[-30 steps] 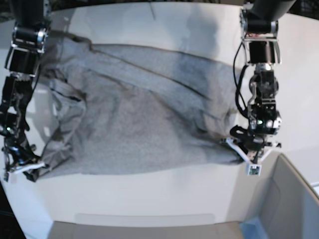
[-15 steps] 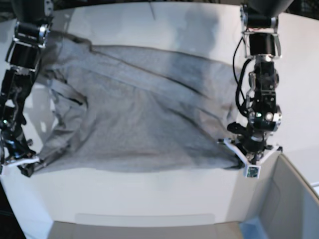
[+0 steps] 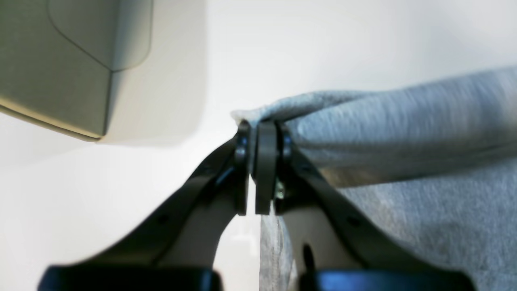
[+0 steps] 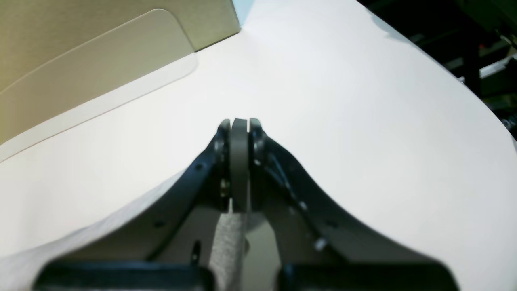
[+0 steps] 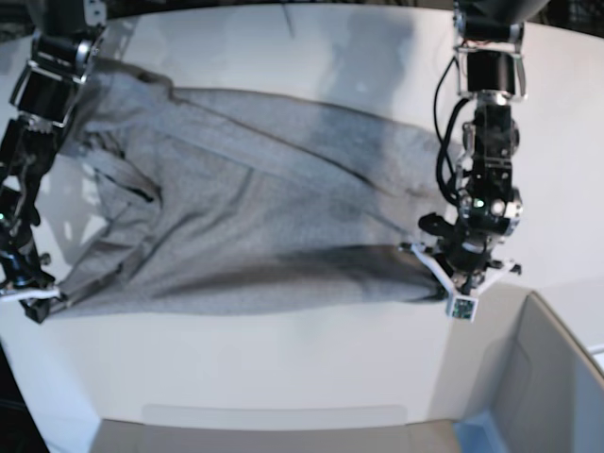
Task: Layout the t-shirt on the table in an organized manner, then fold the t-shirt properly
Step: 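Open both grippers and release the shirt edge, then move both grippers onto the shirt's opposite edge and grasp it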
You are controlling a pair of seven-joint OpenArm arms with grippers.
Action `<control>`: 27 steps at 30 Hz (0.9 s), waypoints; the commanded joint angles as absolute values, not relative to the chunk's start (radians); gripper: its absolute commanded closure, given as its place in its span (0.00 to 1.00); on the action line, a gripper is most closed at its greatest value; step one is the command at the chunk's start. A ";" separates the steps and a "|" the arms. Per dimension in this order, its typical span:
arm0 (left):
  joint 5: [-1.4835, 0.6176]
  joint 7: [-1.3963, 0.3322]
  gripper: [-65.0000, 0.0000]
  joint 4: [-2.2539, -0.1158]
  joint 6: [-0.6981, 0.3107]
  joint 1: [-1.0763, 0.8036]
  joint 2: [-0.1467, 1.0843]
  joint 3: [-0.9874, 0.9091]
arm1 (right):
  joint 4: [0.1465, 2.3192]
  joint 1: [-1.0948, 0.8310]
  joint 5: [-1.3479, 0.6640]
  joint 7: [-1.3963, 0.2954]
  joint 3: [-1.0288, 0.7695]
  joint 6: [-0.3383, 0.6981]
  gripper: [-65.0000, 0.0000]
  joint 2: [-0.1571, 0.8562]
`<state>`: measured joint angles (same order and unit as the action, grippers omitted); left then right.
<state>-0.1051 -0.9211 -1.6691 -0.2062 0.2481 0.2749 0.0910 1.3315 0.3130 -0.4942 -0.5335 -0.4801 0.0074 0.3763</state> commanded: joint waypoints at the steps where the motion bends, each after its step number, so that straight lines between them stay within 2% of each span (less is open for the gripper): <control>1: -0.099 -0.905 0.97 -1.687 -0.199 0.262 0.285 0.085 | 1.351 0.340 -0.495 -0.501 -0.483 0.015 1.00 0.398; 6: -0.099 -0.905 0.97 -1.685 -0.199 0.263 0.285 0.085 | 1.314 0.387 -0.492 -0.501 -0.426 0.015 1.00 0.418; 10: -0.099 -0.894 0.96 -1.666 -0.196 0.289 0.285 0.084 | 1.125 0.526 -0.487 -0.496 -0.360 0.015 1.00 0.443; 12: -0.099 -0.905 0.91 -1.632 -0.193 0.329 0.282 0.084 | 0.997 0.619 -0.487 -0.493 -0.306 0.015 1.00 0.464; 14: -0.099 -0.906 0.79 -1.613 -0.189 0.357 0.282 0.084 | 0.892 0.704 -0.487 -0.490 -0.245 0.015 1.00 0.476; 15: -0.099 -0.906 0.71 -1.612 -0.189 0.361 0.280 0.084 | 0.851 0.736 -0.487 -0.476 -0.217 0.015 0.95 0.479; 17: -0.099 -0.906 0.59 -1.613 -0.188 0.364 0.280 0.084 | 0.796 0.777 -0.487 -0.418 -0.173 0.015 0.78 0.479; 19: -0.097 -0.906 0.60 -1.613 -0.188 0.369 0.280 0.085 | 0.776 0.792 -0.487 -0.377 -0.130 0.013 0.58 0.481; 21: -0.097 -0.917 0.60 -1.615 -0.188 0.371 0.280 0.085 | 0.782 0.792 -0.487 -0.364 -0.087 0.015 0.43 0.483; 23: -0.097 -0.957 0.61 -1.623 -0.188 0.369 0.280 0.085 | 0.825 0.779 -0.487 -0.369 -0.053 0.015 0.35 0.484; 27: -0.099 -1.069 0.61 -1.710 -0.194 0.344 0.280 0.087 | 1.052 0.613 -0.487 -0.433 -0.042 0.013 0.34 0.483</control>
<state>-0.1013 -1.0943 -1.6867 -0.1978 0.3241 0.2749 0.0898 1.0420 0.5858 -0.4782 -0.4553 -0.0383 0.0006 0.4702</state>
